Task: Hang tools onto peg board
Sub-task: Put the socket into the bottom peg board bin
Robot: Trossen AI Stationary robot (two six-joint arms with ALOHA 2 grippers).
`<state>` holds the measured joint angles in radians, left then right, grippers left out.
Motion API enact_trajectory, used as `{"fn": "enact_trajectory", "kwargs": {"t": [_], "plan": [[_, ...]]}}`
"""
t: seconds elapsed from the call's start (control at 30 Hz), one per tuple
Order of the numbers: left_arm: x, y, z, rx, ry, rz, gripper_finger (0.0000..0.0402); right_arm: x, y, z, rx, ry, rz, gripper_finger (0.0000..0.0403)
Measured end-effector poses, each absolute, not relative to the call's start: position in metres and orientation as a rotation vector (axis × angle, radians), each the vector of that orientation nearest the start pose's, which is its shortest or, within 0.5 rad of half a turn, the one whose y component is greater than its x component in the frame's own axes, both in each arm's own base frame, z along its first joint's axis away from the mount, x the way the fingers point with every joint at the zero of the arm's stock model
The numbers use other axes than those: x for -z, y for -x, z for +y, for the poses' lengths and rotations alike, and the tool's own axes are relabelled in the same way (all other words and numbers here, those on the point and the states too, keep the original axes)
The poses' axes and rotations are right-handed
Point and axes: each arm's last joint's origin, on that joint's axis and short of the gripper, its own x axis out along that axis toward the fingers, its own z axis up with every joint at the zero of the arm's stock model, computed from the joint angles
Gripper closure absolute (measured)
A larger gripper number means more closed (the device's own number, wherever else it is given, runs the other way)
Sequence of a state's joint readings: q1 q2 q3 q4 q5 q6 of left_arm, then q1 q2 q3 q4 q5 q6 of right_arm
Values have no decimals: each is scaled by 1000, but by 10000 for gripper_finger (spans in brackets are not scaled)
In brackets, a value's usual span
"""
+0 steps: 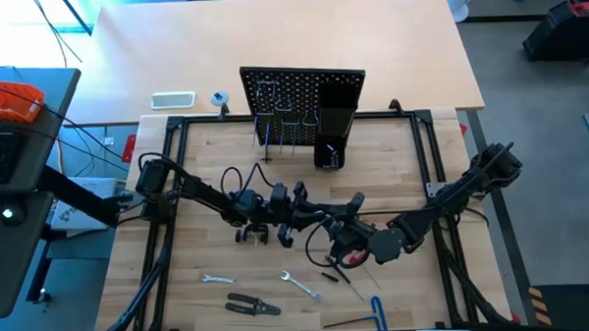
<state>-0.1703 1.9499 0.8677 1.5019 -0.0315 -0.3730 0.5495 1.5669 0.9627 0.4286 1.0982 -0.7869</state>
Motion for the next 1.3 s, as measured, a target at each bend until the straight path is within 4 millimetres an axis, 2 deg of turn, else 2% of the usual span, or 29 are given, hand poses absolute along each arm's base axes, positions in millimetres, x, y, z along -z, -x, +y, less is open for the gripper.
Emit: {"fn": "enact_trajectory", "kwargs": {"t": [1.3], "plan": [[-200,-369,-61,259,397,-384,339,-264,-295,158,477,905,331,284]]}}
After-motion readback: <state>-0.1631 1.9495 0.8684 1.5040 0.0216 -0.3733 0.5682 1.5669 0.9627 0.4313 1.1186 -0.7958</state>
